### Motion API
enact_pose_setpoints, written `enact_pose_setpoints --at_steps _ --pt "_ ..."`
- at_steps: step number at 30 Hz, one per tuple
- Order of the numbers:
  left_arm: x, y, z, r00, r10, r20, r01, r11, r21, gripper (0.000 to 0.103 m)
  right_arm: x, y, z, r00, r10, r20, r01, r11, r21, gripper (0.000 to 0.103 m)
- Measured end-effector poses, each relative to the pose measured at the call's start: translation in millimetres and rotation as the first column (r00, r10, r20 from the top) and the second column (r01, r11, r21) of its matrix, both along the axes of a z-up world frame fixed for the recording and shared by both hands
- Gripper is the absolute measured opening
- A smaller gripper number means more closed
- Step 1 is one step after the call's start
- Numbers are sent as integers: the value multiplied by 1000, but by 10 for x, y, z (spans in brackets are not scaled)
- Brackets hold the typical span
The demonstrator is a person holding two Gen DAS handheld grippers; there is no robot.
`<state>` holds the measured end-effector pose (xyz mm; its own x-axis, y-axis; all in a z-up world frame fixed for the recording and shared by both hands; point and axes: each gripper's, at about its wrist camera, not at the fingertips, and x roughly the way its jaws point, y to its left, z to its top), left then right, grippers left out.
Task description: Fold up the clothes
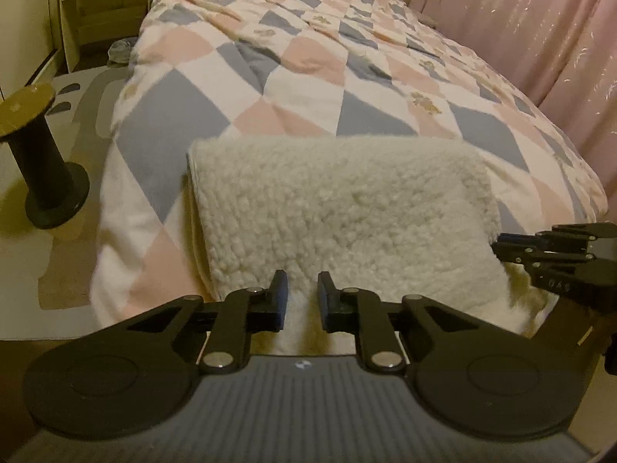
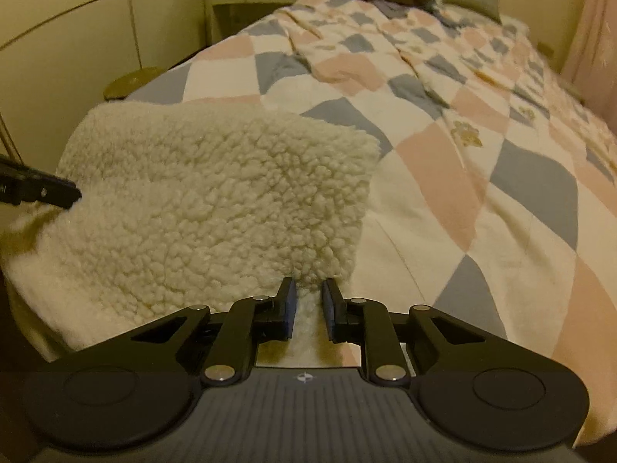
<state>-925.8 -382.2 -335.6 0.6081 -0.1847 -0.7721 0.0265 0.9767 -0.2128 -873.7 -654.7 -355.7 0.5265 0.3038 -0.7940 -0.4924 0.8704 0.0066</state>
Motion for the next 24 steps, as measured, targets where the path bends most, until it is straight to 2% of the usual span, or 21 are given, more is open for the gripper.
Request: enact_pose_setpoints --at_steps 2,4,7,10,12,14,17,20,24 --pt "20 41 191 999 7 35 -8 1000 5 13 9 -52 215 999 -48 1 47 997 60 19" --pt "143 64 312 998 2 60 -3 1000 12 13 61 -44 422 997 -66 51 61 993 100 19" --pt "417 18 297 997 -30 74 26 998 56 13 295 80 539 992 -62 106 49 992 115 19" --pt "670 -22 68 998 -42 42 38 995 91 12 590 279 391 991 -23 130 13 997 77 19" --pt "792 -18 -135 1000 -28 8 27 995 98 12 737 381 194 994 10 108 -13 999 31 19" --pt "850 -6 -272 1000 -20 -3 21 995 98 12 822 436 -28 995 48 89 -47 999 -18 18" --pt "953 39 -359 1000 -7 -18 9 996 89 12 859 467 -205 992 96 87 -91 994 -57 17" --pt "1082 88 -361 999 -6 -44 10 995 98 12 1002 477 -226 996 80 29 -79 996 -36 17" --pt "1017 -16 -178 999 -38 -31 43 982 186 12 1082 393 -88 999 44 -9 -43 998 38 16"
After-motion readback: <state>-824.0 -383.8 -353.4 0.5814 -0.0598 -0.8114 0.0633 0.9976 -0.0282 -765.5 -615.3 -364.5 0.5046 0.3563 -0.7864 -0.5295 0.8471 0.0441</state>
